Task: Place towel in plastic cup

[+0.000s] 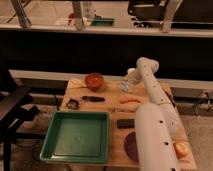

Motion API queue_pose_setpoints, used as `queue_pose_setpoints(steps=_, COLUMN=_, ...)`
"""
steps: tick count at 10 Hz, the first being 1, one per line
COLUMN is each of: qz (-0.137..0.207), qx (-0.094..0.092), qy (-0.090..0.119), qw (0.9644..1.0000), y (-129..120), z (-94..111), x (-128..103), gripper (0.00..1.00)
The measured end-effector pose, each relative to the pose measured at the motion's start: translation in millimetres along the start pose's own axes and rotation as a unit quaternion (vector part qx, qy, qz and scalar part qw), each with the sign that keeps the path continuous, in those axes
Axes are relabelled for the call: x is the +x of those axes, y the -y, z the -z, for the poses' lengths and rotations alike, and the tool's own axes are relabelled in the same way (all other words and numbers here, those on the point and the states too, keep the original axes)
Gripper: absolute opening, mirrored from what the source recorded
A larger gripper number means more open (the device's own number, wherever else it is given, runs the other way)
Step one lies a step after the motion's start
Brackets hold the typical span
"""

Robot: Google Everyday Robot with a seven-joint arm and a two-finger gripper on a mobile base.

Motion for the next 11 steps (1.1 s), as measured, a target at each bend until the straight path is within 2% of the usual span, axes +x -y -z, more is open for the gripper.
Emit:
queue_pose_setpoints(steps=6, qz=-0.001, qx=0.000, qy=0.000, qw=1.0000, y=-0.5, z=0.4, x=1.0, gripper=0.63)
queue_pose_setpoints(steps=8, qz=-0.001, qx=0.000, qy=0.000, qw=1.0000, y=-0.6, z=0.4, x=1.2, gripper=0.57)
queue_pose_setpoints(steps=10, qz=-0.001, qx=0.000, qy=0.000, qw=1.0000, y=-0.6, z=0.5, x=1.3, gripper=0.46)
queue_pose_setpoints(steps=11, qz=-0.001, qx=0.000, qy=0.000, qw=1.0000, y=-0.7, z=0.5, x=1.3, gripper=0.44)
